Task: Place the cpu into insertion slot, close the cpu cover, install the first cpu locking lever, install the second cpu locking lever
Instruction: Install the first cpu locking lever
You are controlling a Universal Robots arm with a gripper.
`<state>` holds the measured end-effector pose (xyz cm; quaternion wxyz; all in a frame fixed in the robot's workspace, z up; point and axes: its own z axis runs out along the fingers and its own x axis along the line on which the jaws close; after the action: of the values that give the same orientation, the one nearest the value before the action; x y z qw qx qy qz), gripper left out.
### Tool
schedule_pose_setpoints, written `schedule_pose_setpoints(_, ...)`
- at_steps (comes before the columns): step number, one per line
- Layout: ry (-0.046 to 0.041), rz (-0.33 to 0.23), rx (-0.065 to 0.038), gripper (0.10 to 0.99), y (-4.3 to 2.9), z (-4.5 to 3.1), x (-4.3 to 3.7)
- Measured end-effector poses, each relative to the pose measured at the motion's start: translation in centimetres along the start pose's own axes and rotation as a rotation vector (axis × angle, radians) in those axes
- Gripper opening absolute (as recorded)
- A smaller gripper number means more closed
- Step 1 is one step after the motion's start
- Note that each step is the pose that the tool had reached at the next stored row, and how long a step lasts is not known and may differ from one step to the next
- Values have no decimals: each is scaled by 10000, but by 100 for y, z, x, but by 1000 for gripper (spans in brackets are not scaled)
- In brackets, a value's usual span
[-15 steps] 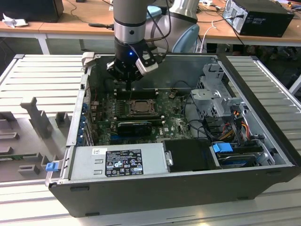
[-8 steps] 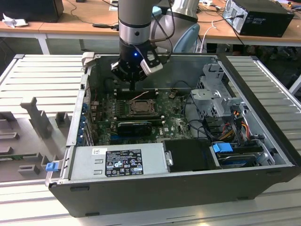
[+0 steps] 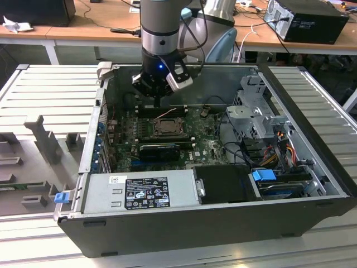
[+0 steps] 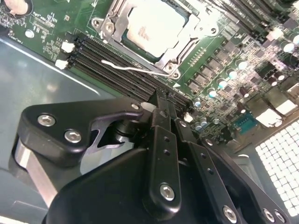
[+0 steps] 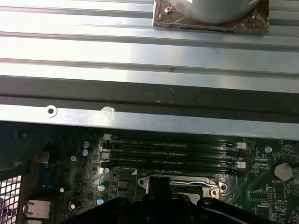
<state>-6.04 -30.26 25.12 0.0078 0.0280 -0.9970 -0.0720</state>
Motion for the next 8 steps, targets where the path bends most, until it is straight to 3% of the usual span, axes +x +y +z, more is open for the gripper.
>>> schedule_pose_setpoints(1, -6, -1, -93, 106, -6, 0, 1)
schedule_pose_setpoints(8, -6, -2, -116, 106, -21, 74, -42)
